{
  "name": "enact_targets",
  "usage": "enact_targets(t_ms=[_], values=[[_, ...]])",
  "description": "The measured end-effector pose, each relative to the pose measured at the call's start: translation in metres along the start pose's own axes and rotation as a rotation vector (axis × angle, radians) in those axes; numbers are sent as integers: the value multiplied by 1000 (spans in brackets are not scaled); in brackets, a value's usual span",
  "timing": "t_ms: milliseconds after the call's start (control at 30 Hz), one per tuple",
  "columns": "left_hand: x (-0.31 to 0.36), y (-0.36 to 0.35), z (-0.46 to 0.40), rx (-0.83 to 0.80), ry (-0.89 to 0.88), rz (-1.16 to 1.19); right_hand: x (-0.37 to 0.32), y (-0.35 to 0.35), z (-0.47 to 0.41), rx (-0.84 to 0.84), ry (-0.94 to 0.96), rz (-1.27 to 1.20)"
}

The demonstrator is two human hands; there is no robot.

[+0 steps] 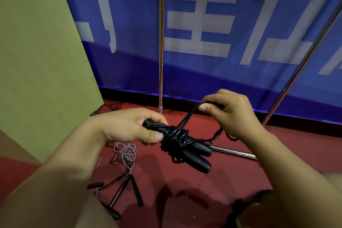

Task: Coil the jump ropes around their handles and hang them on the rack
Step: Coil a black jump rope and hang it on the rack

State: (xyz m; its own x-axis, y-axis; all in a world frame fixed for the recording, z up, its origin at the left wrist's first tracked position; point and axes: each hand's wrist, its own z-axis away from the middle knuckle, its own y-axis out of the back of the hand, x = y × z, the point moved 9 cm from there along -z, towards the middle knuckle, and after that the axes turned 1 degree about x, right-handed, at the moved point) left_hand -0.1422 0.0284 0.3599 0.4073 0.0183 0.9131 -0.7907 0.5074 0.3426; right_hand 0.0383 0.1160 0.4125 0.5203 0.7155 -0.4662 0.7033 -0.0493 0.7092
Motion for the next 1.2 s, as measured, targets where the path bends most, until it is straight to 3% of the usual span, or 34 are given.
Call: enact_targets(t_ms=[300,400,500,667,800,900,1033,1200], values=[[-21,12,1,82,125,-154,20,-24,17,-292,-558,-779],[-22,10,0,59,138,-166,15,-22,18,-350,-542,-727],[-24,14,2,69,153,-189,2,-12,12,-425,-401,-492],[-24,20,3,118,157,-246,-4,-21,26,-742,-346,-242],[-13,8,3,23,68,-147,2,-23,29,-731,-346,-195],[-8,-1,3,-46,44,-78,-6,-25,28,-709,-318,-293],[-10,-8,-1,-81,73,-82,-10,-19,18,-567,-283,-422],[-5,-18,-10,-79,54,-16,5,-14,12,-344,-318,-258]])
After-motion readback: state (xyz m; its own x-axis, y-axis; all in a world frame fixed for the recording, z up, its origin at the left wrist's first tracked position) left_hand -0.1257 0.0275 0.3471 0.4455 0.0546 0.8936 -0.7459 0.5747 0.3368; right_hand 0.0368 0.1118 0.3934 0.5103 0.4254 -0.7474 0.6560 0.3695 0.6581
